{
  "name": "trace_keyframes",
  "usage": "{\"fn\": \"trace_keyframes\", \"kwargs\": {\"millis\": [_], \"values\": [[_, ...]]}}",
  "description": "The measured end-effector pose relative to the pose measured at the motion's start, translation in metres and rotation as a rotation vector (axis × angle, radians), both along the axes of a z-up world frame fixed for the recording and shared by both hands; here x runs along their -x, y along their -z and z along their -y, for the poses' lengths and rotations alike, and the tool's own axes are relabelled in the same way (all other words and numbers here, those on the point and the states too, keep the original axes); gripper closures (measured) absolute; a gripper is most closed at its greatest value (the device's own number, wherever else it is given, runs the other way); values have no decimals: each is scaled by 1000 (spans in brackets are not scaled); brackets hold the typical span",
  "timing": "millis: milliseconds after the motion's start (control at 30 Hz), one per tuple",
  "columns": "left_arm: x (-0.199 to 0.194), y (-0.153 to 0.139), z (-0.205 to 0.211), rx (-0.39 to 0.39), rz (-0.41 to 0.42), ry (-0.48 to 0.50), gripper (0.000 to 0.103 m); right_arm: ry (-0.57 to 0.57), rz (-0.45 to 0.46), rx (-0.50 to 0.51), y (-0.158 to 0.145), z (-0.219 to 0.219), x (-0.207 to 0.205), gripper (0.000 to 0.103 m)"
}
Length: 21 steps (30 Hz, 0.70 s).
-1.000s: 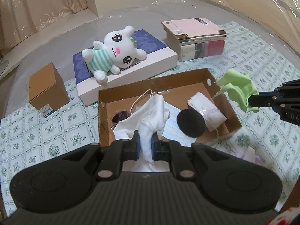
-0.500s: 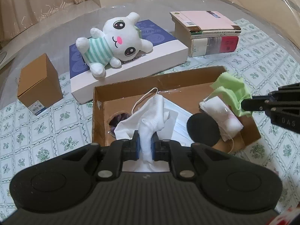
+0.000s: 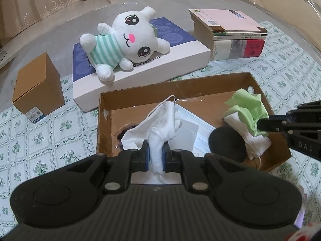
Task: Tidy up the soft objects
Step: 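Carry the white and green cloths to the box and release them inside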
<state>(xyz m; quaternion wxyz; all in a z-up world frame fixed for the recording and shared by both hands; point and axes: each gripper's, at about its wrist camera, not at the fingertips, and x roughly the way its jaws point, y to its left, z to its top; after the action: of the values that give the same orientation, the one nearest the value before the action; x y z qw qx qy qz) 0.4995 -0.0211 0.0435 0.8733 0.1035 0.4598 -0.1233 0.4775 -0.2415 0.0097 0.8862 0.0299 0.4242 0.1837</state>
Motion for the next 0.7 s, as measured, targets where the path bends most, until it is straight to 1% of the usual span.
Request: {"fn": "trace_keyframes", "kwargs": {"millis": [100, 133, 167, 233, 600, 700], "values": [[-3, 1, -1, 2, -1, -6, 91, -2, -1, 1, 1, -1, -1, 100], [-4, 1, -1, 5, -1, -8, 87, -4, -1, 1, 1, -2, -1, 100], [-5, 1, -2, 14, 0, -9, 78, -3, -1, 1, 2, -2, -2, 100], [-6, 1, -3, 20, 3, -15, 69, -3, -1, -2, 2, -3, -1, 100], [2, -2, -10, 5, 6, -23, 69, -8, -3, -17, -1, -4, 1, 100], [5, -4, -11, 3, 10, -20, 69, -25, -5, -32, -4, -7, 2, 100]]}}
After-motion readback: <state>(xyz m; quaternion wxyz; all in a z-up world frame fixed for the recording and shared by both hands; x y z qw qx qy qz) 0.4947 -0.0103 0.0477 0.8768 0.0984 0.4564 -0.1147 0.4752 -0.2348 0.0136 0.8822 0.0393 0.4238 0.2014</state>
